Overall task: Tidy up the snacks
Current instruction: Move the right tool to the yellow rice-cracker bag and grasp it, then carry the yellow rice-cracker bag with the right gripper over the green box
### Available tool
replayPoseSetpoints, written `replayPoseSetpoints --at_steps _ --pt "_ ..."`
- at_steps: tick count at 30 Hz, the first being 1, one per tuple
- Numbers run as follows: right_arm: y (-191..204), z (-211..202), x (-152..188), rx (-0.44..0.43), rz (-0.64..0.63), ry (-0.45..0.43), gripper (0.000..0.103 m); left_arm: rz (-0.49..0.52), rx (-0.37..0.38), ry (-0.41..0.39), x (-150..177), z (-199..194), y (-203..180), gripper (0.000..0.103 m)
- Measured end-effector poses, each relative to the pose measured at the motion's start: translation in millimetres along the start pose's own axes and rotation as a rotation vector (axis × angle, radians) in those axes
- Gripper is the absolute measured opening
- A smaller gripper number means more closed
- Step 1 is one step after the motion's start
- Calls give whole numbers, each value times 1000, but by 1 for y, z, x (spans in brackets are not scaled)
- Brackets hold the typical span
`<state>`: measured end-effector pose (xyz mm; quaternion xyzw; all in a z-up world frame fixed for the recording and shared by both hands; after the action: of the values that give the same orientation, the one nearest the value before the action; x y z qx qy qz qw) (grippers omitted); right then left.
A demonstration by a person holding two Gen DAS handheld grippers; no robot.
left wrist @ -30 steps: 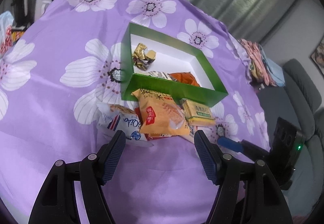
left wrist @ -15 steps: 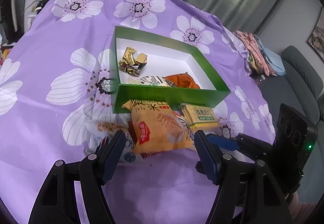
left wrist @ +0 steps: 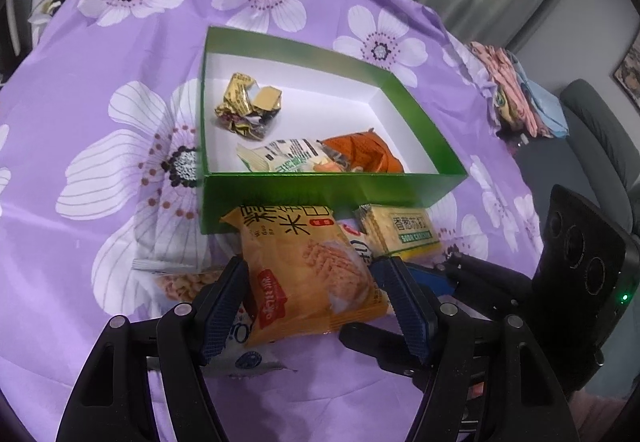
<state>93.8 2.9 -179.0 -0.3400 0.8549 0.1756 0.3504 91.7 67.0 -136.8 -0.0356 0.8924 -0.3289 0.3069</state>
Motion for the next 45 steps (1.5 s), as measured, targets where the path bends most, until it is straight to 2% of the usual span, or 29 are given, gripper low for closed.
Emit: replayPoseSetpoints --at_steps 3,8,13,24,45 --pt "1 2 -1 -11 -1 4 46 0 3 5 0 1 -1 69" --pt "3 6 0 -17 -9 15 38 -23 4 7 0 2 3 52" --pt "1 9 -1 -32 6 28 33 -56 7 1 1 0 11 46" --pt "3 -3 -2 -7 -10 2 31 -13 -31 -9 7 -5 -3 46" --pt "-7 -82 -1 54 -8 -152 30 145 -56 -63 5 -25 -83 46"
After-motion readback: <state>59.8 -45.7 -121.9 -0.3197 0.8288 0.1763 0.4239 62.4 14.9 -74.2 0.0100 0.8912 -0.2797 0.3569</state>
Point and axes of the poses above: each gripper's, at about its wrist camera, not at the fingertips, and z roughly the way its jaws point, y to its left, x to its underside, the point moved 8 cm from there along z, roughly the way its jaws point, and after that the axes turned 14 degrees about x, right-handed, at the moved point
